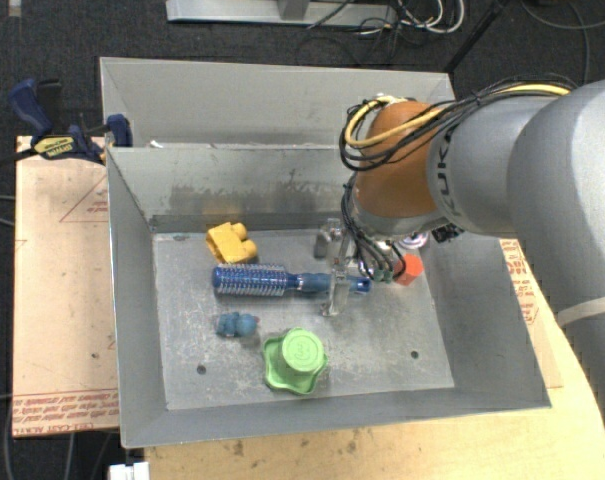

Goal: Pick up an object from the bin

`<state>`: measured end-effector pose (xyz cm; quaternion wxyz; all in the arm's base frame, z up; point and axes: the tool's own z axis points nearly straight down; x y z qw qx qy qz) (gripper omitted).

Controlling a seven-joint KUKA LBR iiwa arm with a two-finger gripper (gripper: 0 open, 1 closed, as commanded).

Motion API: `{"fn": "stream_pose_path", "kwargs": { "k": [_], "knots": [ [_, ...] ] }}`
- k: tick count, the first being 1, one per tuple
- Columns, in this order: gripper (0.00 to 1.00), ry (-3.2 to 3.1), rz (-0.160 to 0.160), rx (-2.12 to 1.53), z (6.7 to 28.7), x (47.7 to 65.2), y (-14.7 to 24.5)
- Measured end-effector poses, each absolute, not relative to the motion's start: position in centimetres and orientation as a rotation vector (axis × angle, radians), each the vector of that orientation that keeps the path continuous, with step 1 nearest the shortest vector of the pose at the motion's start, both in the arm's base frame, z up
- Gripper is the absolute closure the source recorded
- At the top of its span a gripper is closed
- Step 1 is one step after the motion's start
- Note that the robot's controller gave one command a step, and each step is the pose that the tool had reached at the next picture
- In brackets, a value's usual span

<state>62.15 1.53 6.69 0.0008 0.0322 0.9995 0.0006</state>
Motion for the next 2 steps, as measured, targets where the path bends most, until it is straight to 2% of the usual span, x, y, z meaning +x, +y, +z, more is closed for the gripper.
{"fn": "stream_pose_path", "kwargs": {
  "k": [1, 2],
  "knots": [
    [1.00, 3.136, 0.001, 0.098, 7.1, 62.2, 1.5],
    [1.00, 3.128, 0.003, 0.105, 20.4, 63.3, 2.4]
  ]
}}
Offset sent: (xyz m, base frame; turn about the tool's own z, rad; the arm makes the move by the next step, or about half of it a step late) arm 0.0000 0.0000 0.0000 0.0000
